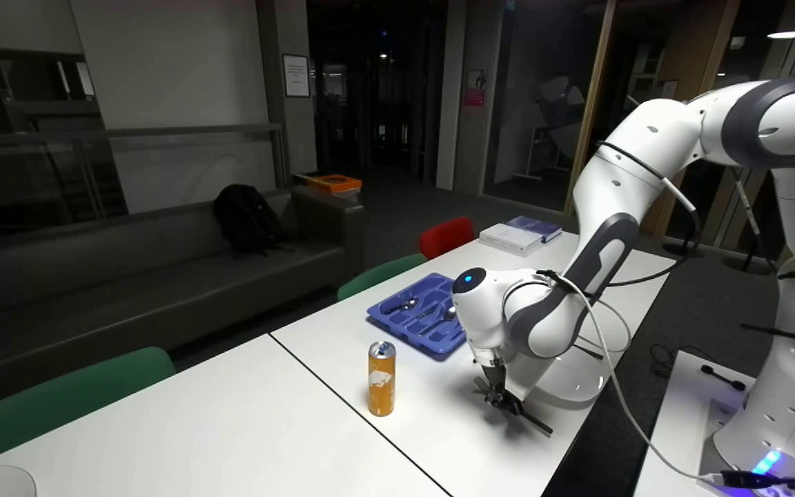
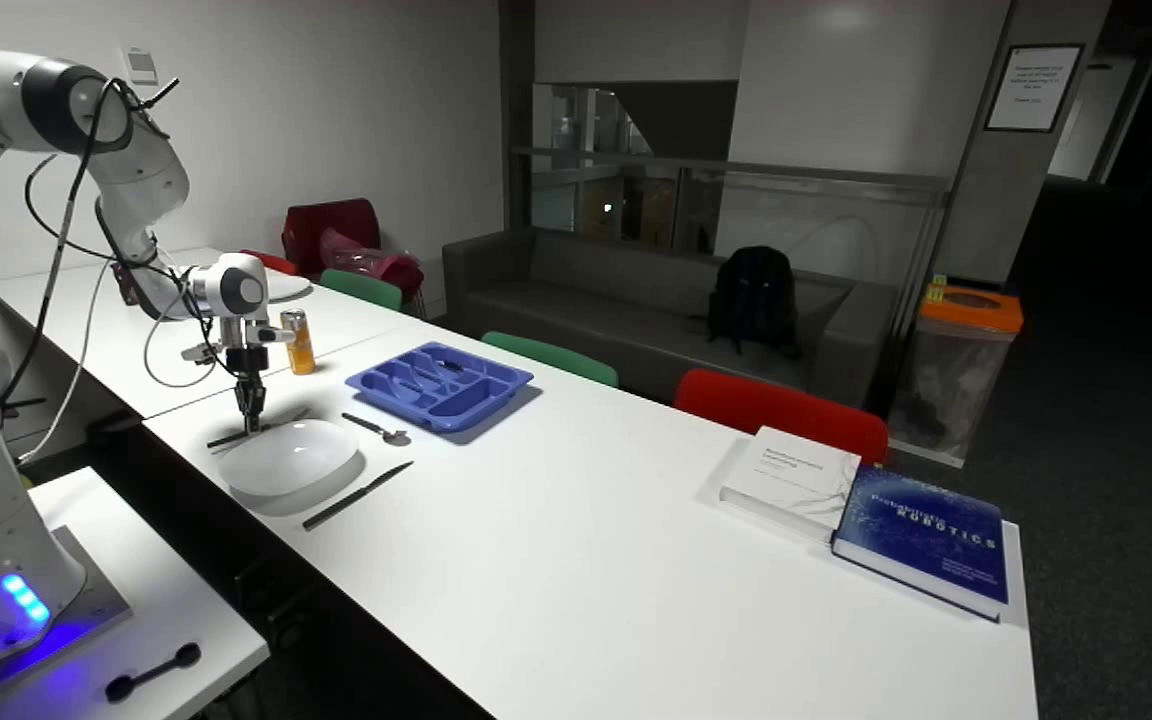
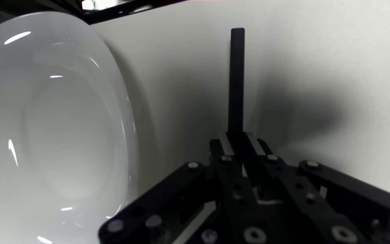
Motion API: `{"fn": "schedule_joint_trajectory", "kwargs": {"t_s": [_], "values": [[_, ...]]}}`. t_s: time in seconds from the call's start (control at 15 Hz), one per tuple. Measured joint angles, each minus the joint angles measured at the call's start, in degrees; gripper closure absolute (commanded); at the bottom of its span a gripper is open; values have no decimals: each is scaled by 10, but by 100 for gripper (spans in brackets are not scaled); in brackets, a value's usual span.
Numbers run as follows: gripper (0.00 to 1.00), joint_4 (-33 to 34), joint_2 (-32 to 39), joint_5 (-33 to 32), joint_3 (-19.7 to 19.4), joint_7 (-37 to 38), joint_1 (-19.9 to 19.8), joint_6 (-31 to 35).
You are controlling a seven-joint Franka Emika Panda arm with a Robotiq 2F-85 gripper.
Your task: Take out the spoon and the fork, and set it around the plate
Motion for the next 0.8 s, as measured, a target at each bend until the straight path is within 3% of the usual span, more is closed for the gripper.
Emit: {"fn": "schedule_joint_trajectory", "kwargs": {"t_s": [0.6, 0.67, 0.73, 0.8], "values": [[97, -20, -7, -1, -4, -12, 0, 26], [62, -22, -7, -1, -5, -16, 0, 27], [61, -23, -8, -1, -6, -19, 0, 28], [53, -25, -9, -2, -8, -21, 0, 28]]}}
